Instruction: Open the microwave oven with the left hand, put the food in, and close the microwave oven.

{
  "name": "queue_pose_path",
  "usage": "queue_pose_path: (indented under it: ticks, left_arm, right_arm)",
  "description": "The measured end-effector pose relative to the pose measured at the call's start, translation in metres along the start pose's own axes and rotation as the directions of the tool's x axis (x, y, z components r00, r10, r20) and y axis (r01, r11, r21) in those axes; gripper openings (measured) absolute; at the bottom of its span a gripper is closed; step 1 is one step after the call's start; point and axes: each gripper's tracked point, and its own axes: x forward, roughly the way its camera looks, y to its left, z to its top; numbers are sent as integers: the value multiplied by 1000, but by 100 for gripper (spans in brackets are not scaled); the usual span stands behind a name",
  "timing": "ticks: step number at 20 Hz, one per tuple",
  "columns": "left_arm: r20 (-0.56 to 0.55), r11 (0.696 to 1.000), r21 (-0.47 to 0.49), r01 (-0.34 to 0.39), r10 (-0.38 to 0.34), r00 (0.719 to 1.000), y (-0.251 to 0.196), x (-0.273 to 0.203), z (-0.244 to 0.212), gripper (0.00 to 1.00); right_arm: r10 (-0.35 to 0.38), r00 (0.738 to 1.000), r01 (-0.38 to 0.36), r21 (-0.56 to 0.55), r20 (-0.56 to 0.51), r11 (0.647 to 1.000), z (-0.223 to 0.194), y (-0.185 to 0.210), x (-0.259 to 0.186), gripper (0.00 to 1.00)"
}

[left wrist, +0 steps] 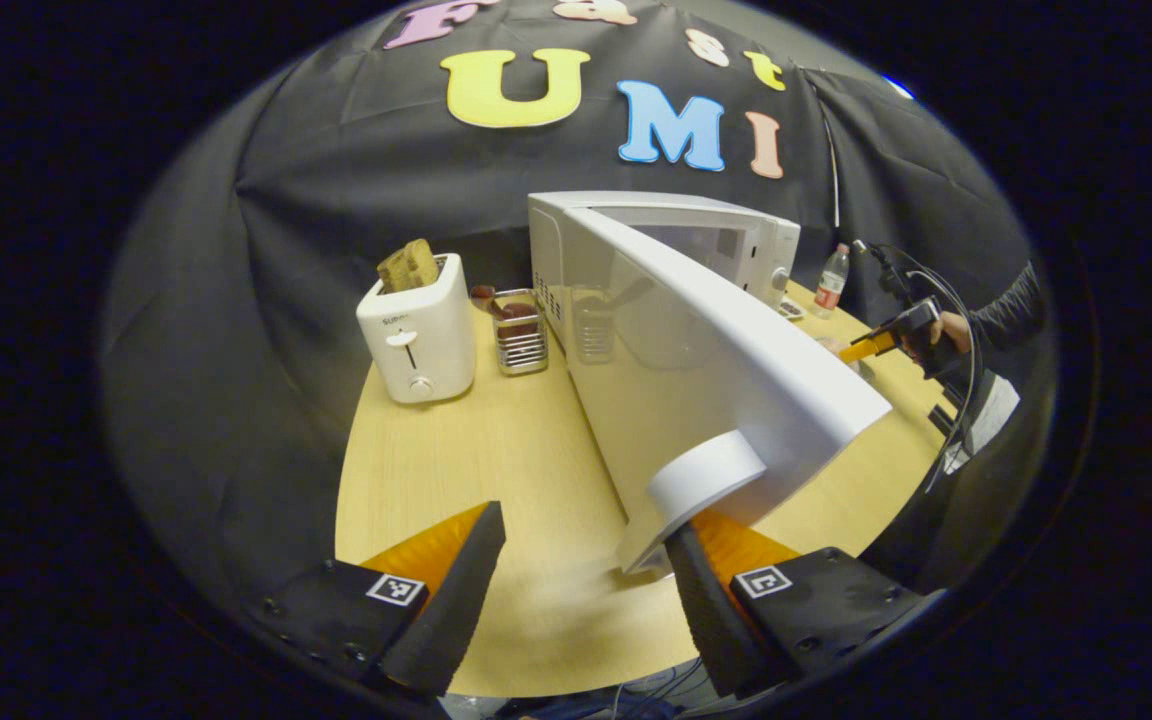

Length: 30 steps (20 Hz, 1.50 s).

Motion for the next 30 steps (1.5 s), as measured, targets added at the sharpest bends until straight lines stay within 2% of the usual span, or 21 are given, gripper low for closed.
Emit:
queue_pose_path:
  ticks: [3, 6, 7, 8, 10, 12, 14, 15, 16, 17, 18, 19, 20, 23, 26, 27, 30]
  left_arm:
    - [2, 999, -27, -34, 34, 999, -5, 0, -2, 97]
    - [6, 996, -64, -57, 57, 998, -9, -4, -2, 99]
    - [2, 996, -67, -63, 63, 998, -10, -5, -4, 99]
    - [-1, 996, -61, -66, 66, 998, -12, -8, -5, 95]
    - [-12, 996, -37, -83, 83, 997, -10, -20, -11, 95]
    - [-10, 990, -64, -122, 121, 993, -1, -42, -12, 98]
    - [43, 976, -122, -178, 185, 982, 3, -65, -2, 98]
    - [84, 965, -148, -215, 229, 970, 3, -80, 9, 97]
    - [146, 949, -167, -268, 292, 945, 2, -96, 27, 96]
    - [215, 937, -188, -295, 333, 918, -8, -111, 50, 95]
    - [277, 927, -202, -316, 363, 890, -22, -126, 73, 95]
    - [328, 920, -209, -331, 385, 863, -38, -138, 93, 94]
    - [372, 913, -213, -348, 405, 835, -53, -147, 112, 94]
    - [483, 918, -203, -341, 397, 781, -106, -157, 170, 94]
    - [551, 919, -221, -327, 394, 735, -144, -156, 219, 95]
    - [567, 920, -225, -321, 392, 724, -152, -153, 228, 94]
    - [589, 928, -236, -289, 373, 716, -178, -146, 251, 95]
  right_arm:
    - [24, 1000, -24, 3, -14, 1000, -2, 0, 8, 98]
    - [51, 999, -51, 1, -18, 999, -4, 1, 11, 98]
    - [58, 998, -58, -6, -20, 998, -4, 1, 13, 98]
    - [63, 998, -64, -9, -21, 998, -5, 0, 13, 98]
    - [72, 997, -72, -4, -21, 997, -4, 0, 14, 98]
    - [72, 997, -72, -5, -23, 997, -3, 0, 17, 98]
    - [83, 996, -83, -10, -29, 996, -4, 5, 21, 94]
    - [93, 995, -94, -16, -27, 995, -4, 8, 21, 89]
    - [83, 996, -84, -35, -26, 996, -4, 9, 21, 84]
    - [79, 997, -80, -58, -27, 995, -5, 9, 20, 75]
    - [77, 997, -79, -82, -24, 994, -4, 10, 17, 71]
    - [74, 997, -75, -105, -13, 992, -2, 11, 15, 63]
    - [78, 997, -77, -126, 6, 989, 3, 14, 9, 63]
    - [87, 992, -68, -196, 88, 978, 20, 22, -16, 63]
    - [68, 979, -11, -286, 191, 958, 37, 24, -54, 63]
    - [55, 970, 24, -318, 236, 948, 43, 23, -67, 60]
    - [36, 931, 118, -395, 363, 911, 61, 24, -103, 63]
